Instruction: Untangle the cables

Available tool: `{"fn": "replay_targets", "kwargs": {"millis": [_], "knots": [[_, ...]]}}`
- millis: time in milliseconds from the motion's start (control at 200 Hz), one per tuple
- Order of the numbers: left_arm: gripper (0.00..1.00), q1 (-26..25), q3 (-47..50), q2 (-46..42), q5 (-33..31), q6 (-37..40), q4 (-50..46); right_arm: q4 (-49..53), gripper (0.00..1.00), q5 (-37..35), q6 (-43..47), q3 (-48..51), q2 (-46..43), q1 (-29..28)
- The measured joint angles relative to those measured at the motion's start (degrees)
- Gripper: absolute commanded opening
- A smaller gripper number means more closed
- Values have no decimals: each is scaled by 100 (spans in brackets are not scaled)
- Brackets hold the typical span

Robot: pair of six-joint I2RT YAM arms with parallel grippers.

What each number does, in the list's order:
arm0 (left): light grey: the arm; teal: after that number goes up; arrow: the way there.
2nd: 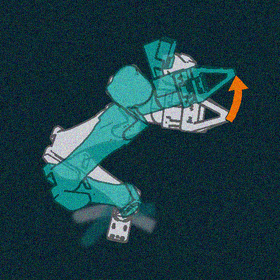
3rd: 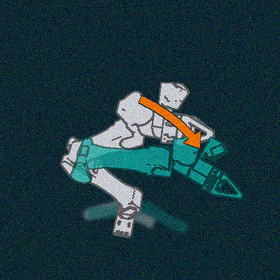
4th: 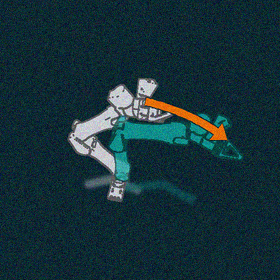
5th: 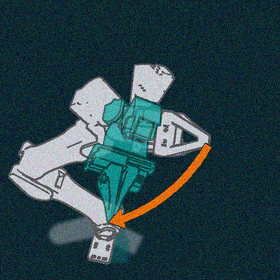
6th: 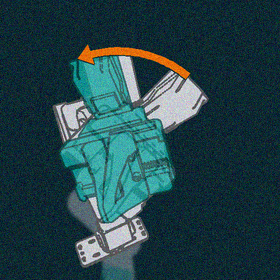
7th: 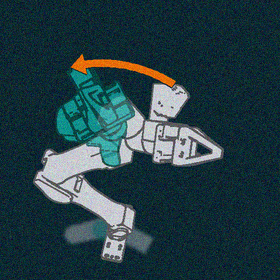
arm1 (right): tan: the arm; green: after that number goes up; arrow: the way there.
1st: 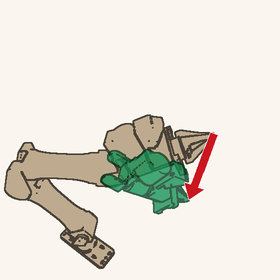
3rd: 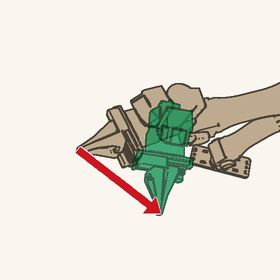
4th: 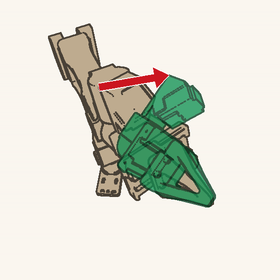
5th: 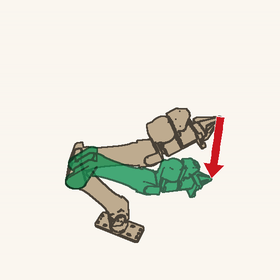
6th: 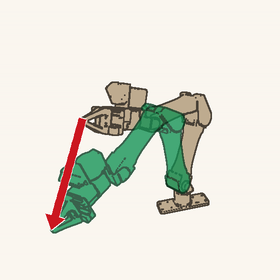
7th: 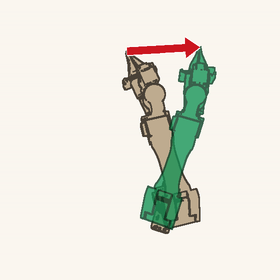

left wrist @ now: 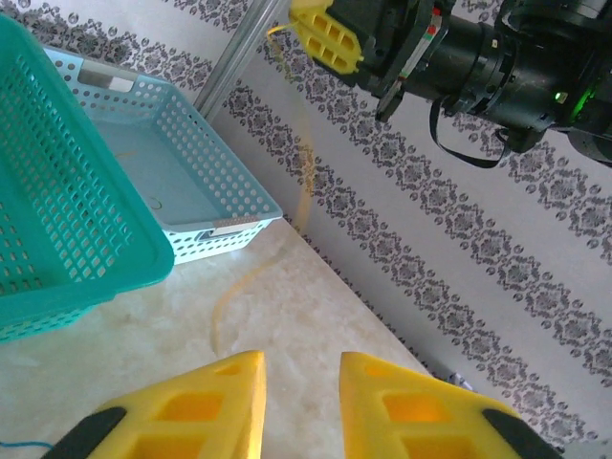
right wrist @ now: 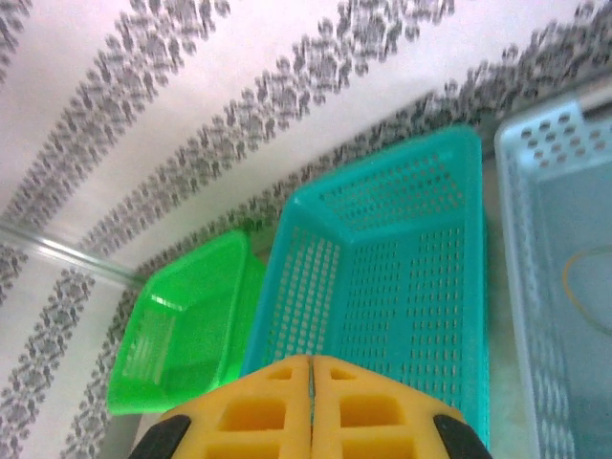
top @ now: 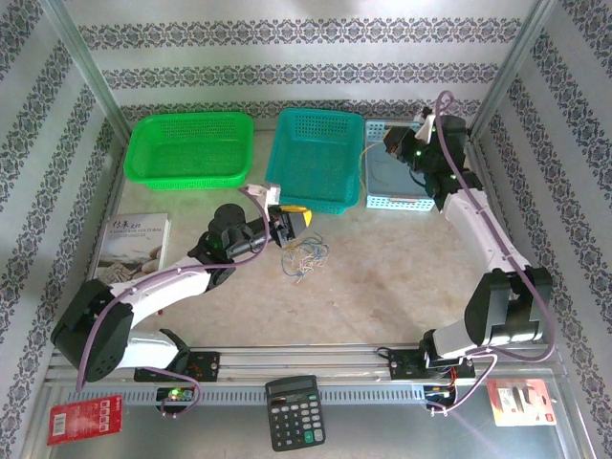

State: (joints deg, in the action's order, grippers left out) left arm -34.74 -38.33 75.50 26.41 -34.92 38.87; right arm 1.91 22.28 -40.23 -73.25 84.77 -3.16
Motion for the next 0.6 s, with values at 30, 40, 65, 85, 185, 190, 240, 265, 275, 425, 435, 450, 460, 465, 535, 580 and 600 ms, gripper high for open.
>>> {"fn": "replay_targets", "kwargs": {"millis": [30,40,65,85,185,190,240,265,275,425,435,450,460,465,535,580,600], "knots": [[38,0,-22,15,-13,-13,0,2,0,2,-7,-127,72,55],[39,0,-26,17,-13,-4,2,-4,0,0,-7,-170,94,70],[41,0,-44,26,-13,-15,2,0,0,0,-9,-278,151,116],[43,0,-48,33,-13,-9,4,0,0,0,-11,-363,201,149],[52,0,-57,42,-20,-15,4,2,0,-7,-28,-763,417,304],[52,0,-57,42,-17,-22,4,4,0,-4,-31,-776,424,310],[56,0,-57,42,-39,-28,0,-2,0,-42,-33,-968,542,385],[57,0,-57,42,-46,-33,0,2,0,-46,-33,-1056,597,426],[57,0,-57,42,-59,-26,0,0,0,-52,-33,-1075,614,437],[64,0,-57,33,-151,-24,-61,0,0,-203,-50,-1486,981,673],[64,0,-57,31,-157,-26,-74,2,0,-212,-50,-1513,1010,686],[65,0,-57,24,-168,-22,-96,0,0,-229,-50,-1543,1049,704],[65,0,-57,20,-179,-20,-109,0,0,-238,-50,-1567,1075,719],[65,0,-57,17,-184,-22,-122,0,0,-243,-50,-1576,1084,721],[66,0,-57,-28,-258,-7,-227,0,0,-321,-48,-1714,1279,765],[66,0,-57,-79,-299,-2,-291,0,0,-356,-46,-1775,1394,793],[67,0,-57,-103,-315,-2,-323,-4,0,-372,-44,-1792,1443,809]]}}
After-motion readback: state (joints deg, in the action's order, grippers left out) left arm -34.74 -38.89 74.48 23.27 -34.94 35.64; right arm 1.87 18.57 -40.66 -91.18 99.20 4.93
